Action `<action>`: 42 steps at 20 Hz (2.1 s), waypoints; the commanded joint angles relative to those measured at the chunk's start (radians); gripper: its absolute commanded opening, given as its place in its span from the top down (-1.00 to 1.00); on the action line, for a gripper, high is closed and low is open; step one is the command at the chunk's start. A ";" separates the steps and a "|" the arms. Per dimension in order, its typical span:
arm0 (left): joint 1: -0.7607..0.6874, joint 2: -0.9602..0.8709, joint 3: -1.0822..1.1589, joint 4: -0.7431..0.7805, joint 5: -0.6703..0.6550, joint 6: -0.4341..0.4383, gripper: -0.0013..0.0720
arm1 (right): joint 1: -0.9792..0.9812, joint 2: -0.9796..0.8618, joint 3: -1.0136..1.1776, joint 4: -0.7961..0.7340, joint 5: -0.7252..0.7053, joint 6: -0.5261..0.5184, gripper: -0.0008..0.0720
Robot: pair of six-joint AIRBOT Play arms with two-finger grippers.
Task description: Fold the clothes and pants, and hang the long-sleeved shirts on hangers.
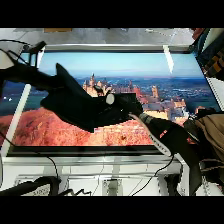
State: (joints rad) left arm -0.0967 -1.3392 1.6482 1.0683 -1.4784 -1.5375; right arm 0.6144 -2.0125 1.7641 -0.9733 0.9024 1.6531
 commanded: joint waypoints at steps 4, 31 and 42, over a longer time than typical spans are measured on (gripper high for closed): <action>-0.298 -0.176 0.000 -0.140 0.394 -0.008 0.89 | -0.378 0.149 0.001 -0.285 0.280 0.000 0.89; -0.359 -0.305 0.000 -0.180 0.643 0.064 -0.96 | -0.605 0.182 -0.428 0.256 0.132 -0.456 -0.96; -0.354 -0.306 0.000 -0.108 0.589 0.064 -0.96 | -0.485 0.149 -0.295 0.241 0.305 -0.660 -0.53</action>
State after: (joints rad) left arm -0.4526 -1.6451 1.6478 0.9215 -0.8654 -1.4734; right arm 0.1234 -1.8626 1.4090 -0.6773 1.1740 1.0340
